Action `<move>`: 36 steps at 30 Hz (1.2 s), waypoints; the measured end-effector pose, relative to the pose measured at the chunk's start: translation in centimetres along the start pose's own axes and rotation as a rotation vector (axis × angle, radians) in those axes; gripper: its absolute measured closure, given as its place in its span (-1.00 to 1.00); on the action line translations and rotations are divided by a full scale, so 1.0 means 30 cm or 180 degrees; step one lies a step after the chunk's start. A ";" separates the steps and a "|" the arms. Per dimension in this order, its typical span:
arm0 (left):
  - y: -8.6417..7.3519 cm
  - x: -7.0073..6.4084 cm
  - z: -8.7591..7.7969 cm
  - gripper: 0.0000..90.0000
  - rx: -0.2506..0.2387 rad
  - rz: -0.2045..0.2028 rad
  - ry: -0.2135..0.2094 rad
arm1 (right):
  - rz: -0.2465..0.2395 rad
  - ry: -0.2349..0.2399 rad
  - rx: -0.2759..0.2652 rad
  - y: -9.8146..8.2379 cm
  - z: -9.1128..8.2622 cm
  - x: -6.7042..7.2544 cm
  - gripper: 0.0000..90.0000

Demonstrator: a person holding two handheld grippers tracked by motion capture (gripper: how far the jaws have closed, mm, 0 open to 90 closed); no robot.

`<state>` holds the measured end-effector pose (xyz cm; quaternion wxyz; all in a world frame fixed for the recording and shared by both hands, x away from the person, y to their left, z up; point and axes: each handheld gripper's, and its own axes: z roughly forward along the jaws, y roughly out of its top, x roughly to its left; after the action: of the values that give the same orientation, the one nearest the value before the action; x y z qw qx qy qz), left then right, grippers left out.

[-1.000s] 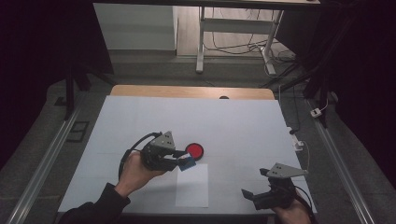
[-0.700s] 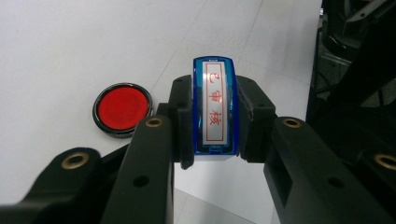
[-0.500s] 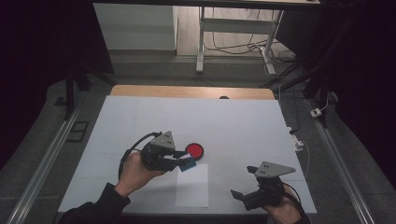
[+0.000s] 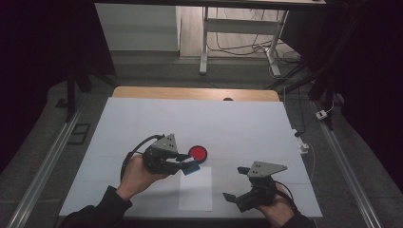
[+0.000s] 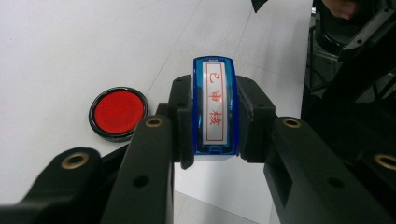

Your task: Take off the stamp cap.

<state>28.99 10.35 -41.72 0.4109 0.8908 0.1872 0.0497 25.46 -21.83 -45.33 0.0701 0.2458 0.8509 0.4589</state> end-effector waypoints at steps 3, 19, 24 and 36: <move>0.001 -0.001 -0.001 0.56 0.0010 0.0031 -0.0006 | 0.0009 0.0067 -0.0038 0.012 0.013 -0.001 -1.00; 0.003 -0.007 0.000 0.56 0.0012 0.0107 -0.0033 | -0.0149 0.0150 0.0087 0.070 0.115 0.019 -1.00; 0.004 -0.007 0.001 0.56 0.0009 0.0125 -0.0054 | -0.0176 0.0201 0.0095 0.082 0.140 0.023 -1.00; 0.003 -0.003 -0.007 0.56 -0.0036 0.0165 -0.0109 | -0.0300 0.0322 0.0160 0.113 0.202 0.035 -1.00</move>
<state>28.88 10.42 -41.50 0.4177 0.8938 0.1568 0.0461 27.83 -15.24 -45.90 0.0424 0.1835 0.8753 0.4454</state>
